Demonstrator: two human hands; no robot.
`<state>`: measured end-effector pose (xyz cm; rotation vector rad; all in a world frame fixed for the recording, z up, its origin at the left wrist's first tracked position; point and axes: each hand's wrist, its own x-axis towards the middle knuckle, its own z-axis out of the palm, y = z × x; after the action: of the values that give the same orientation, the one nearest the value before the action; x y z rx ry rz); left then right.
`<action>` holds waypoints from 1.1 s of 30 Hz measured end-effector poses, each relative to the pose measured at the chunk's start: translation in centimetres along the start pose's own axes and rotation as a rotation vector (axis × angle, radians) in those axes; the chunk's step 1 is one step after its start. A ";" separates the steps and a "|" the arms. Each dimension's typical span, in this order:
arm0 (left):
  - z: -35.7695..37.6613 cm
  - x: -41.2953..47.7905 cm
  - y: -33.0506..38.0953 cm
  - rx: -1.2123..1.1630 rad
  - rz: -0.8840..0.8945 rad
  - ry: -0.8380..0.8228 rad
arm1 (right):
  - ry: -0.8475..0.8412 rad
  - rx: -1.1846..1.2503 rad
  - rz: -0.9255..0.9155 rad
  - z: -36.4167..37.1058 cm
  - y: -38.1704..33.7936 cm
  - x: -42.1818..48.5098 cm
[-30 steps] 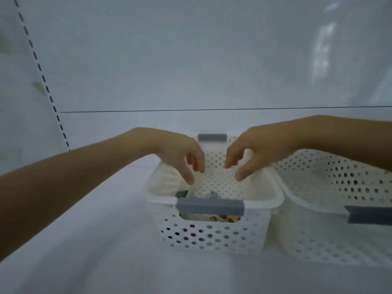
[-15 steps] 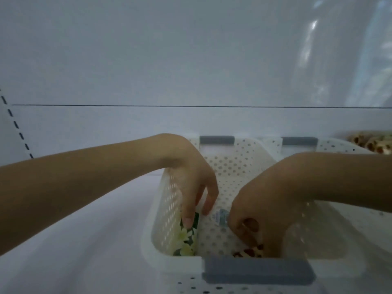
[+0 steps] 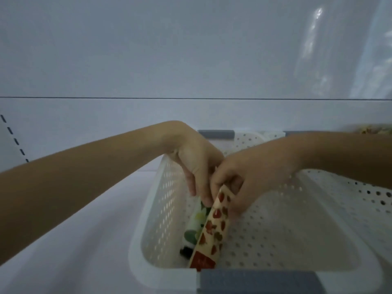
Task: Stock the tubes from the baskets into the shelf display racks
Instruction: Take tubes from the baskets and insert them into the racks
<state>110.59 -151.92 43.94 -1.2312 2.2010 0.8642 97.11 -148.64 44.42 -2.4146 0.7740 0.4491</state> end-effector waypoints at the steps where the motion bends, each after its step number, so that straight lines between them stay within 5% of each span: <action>1: -0.5 -0.3 -0.2 -0.086 0.080 0.026 | 0.039 0.092 -0.028 -0.7 0.2 -0.6; 6: -3.2 -3.5 -0.6 -0.319 0.221 0.411 | 0.343 0.590 -0.075 -2.8 1.5 -3.6; 12: -4.5 -4.9 2.0 -0.687 0.340 0.821 | 0.772 0.845 -0.101 -3.1 4.2 -7.3; 18: -4.8 -4.1 9.4 -0.601 0.330 1.046 | 1.024 0.752 -0.131 -2.6 6.7 -14.0; 26: -4.3 0.9 21.9 -0.658 0.337 1.068 | 1.307 0.605 -0.035 0.6 14.2 -24.5; 33: -2.1 7.1 26.2 -0.735 0.122 1.131 | 1.243 0.096 -0.031 5.2 18.4 -25.9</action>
<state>84.20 -147.06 48.38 -2.3927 2.9048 1.2923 65.02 -146.95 44.83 -2.4212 1.1561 -1.1964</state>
